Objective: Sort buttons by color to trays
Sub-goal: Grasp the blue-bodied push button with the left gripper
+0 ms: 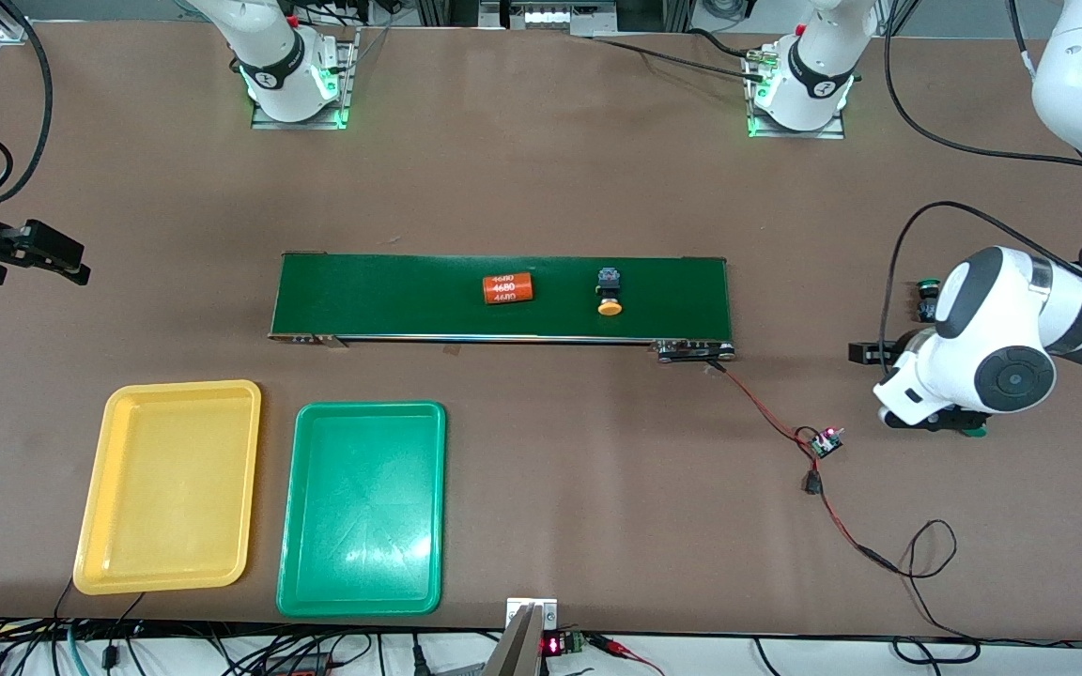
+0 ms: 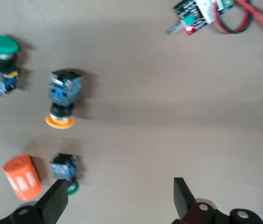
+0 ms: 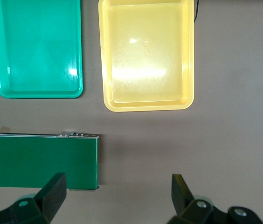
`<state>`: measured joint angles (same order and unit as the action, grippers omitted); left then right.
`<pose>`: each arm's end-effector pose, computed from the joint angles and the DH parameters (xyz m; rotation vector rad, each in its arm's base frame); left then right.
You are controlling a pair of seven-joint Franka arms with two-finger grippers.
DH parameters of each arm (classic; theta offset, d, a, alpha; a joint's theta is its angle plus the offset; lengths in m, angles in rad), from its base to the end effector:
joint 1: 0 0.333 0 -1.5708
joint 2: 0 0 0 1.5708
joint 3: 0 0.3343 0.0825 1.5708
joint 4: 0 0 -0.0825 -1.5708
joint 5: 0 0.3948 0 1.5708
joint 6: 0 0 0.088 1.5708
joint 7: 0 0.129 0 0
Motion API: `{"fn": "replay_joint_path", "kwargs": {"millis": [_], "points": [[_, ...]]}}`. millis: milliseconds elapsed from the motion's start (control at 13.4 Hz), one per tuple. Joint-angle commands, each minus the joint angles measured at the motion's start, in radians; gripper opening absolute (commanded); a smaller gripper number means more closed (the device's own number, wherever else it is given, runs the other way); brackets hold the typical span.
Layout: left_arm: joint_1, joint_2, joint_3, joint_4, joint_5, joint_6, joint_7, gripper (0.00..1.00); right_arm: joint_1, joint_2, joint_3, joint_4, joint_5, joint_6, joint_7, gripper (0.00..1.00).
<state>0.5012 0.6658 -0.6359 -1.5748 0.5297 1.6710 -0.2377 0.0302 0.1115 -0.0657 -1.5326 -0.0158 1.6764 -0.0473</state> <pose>0.6556 0.0234 0.2689 -2.8971 0.0664 0.5724 0.6107 -0.0215 0.5835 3.1168 0.0214 0.0492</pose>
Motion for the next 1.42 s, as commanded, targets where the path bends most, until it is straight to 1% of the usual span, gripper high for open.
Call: {"fn": "replay_joint_path", "kwargs": {"millis": [0,149,224,373,523,821,896,971,1120,1195,1269,1344], "points": [[-0.004,0.015,0.036,0.002,0.067,0.054,0.121,1.0,-0.004,-0.007,0.003,-0.008,-0.004,-0.001,0.004,1.0],[-0.001,0.037,0.064,0.001,0.102,0.091,0.164,1.0,-0.001,-0.006,0.003,-0.012,-0.006,0.002,0.004,1.0],[-0.001,0.05,0.073,0.001,0.104,0.119,0.178,1.0,0.0,-0.006,0.003,-0.012,-0.006,0.009,0.004,1.0],[0.004,0.07,0.119,-0.001,0.105,0.205,0.247,1.0,0.002,-0.006,0.004,-0.012,-0.006,0.011,0.004,1.0],[0.005,0.087,0.148,-0.002,0.104,0.262,0.29,1.0,-0.004,-0.004,0.004,-0.012,-0.004,0.011,0.006,1.0],[0.007,0.121,0.173,-0.002,0.104,0.317,0.304,1.0,-0.013,0.008,0.0,-0.011,0.01,0.025,0.006,1.0],[0.007,0.132,0.182,-0.002,0.104,0.329,0.317,0.96,-0.013,0.008,0.0,-0.012,0.01,0.025,0.006,1.0],[0.007,0.139,0.189,-0.002,0.104,0.338,0.328,0.85,-0.013,0.008,0.001,-0.012,0.01,0.025,0.006,1.0],[0.028,0.147,0.19,-0.01,0.102,0.342,0.337,0.41,-0.013,0.008,0.0,-0.012,0.01,0.022,0.006,1.0],[0.027,0.144,0.189,-0.01,0.101,0.337,0.344,0.27,-0.015,0.008,0.001,-0.012,0.01,0.023,0.006,1.0],[0.027,0.141,0.186,-0.01,0.101,0.332,0.342,0.11,-0.013,0.008,0.001,-0.012,0.01,0.023,0.006,1.0],[0.023,0.136,0.182,-0.01,0.098,0.328,0.341,0.07,-0.015,0.008,0.0,-0.012,0.01,0.023,0.006,1.0]]}}
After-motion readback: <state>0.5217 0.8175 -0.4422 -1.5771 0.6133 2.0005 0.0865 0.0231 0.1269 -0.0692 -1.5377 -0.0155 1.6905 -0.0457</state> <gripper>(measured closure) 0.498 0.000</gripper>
